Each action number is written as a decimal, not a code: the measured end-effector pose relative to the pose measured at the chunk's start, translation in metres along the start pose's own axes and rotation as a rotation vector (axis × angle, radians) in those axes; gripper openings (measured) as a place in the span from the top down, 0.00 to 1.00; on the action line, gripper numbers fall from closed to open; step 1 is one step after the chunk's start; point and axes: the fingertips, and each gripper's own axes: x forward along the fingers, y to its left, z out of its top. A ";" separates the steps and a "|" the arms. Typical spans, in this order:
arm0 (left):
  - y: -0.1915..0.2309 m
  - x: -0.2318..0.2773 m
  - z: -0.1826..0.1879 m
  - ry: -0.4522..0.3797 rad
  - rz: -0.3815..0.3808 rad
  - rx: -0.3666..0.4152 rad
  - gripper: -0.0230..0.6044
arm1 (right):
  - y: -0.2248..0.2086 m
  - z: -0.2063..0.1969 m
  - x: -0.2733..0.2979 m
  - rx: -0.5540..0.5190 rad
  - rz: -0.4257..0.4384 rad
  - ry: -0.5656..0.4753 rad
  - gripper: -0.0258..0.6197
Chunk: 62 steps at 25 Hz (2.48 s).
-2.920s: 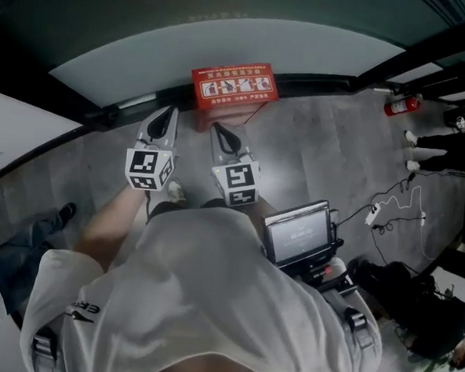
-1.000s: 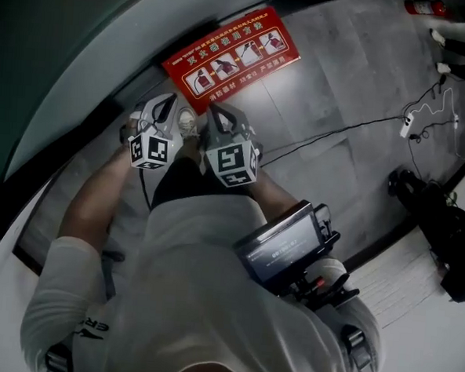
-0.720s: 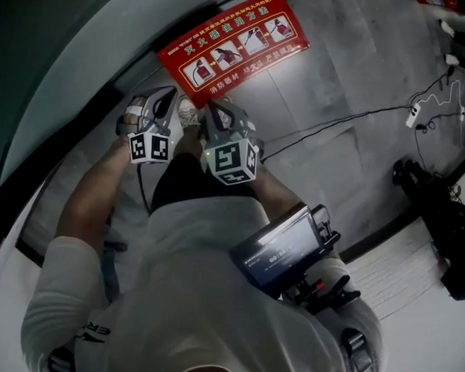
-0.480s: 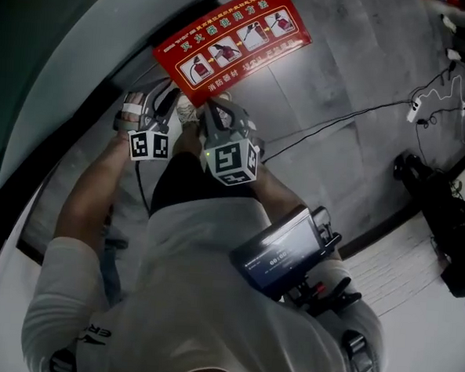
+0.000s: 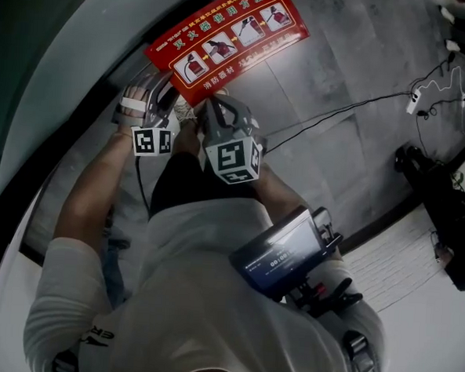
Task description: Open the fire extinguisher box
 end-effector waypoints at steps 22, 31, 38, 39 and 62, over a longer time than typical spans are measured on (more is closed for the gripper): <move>0.003 -0.007 0.004 0.002 -0.070 -0.072 0.58 | -0.038 -0.009 -0.021 0.010 -0.082 0.014 0.94; 0.003 -0.018 0.011 -0.014 -0.014 -0.170 0.70 | -0.053 -0.008 -0.029 -0.027 -0.118 -0.017 0.94; 0.031 -0.019 -0.002 -0.023 0.049 -0.255 0.79 | -0.067 0.023 -0.018 -0.073 -0.132 -0.049 0.94; 0.041 -0.018 -0.008 -0.021 0.056 -0.271 0.80 | -0.068 0.032 -0.012 -0.077 -0.133 -0.049 0.94; 0.101 -0.016 -0.056 -0.017 -0.015 -0.837 0.83 | -0.078 0.085 0.005 -0.125 -0.141 -0.106 0.94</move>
